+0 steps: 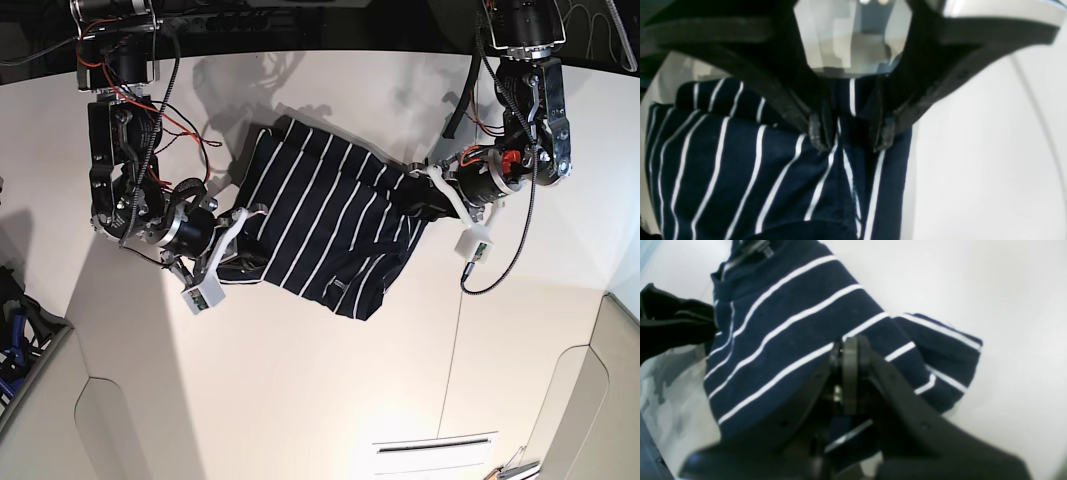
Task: Fold the T-shirt properly
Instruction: 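Hold the bundle with both grippers and square it on the table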
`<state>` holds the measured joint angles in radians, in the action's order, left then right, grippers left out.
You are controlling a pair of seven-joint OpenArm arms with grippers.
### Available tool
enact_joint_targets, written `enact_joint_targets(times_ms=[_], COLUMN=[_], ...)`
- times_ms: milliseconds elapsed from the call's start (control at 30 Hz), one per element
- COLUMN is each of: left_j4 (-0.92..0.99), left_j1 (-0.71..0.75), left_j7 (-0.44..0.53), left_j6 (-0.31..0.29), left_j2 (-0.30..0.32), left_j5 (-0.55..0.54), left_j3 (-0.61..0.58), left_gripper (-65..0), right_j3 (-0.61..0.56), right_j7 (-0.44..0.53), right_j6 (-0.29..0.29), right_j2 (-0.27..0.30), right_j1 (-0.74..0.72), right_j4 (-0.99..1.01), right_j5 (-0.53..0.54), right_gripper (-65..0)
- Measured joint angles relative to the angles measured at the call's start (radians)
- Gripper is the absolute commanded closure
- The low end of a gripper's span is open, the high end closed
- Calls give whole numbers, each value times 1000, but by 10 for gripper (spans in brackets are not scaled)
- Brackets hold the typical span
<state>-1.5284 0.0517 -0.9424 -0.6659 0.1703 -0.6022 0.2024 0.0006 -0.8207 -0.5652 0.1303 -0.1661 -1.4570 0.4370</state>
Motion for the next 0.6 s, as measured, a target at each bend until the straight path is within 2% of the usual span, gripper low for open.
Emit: enact_joint_targets(times_ms=[300,600], left_j4=[-4,-170], left_j1=[-2,15], left_j7=[-11,-48], left_j6=[20,23], left_j2=[8,10], left_j5=[-52,-79], left_j3=[0,0], left_gripper=[-206,-206], right_j3=[2,5], right_j7=[27,79], right_j6=[0,0], right_j2=[0,0], right_j1=[-1,-11], right_j4=[0,0], right_j5=[19,-43], right_gripper=[0,0])
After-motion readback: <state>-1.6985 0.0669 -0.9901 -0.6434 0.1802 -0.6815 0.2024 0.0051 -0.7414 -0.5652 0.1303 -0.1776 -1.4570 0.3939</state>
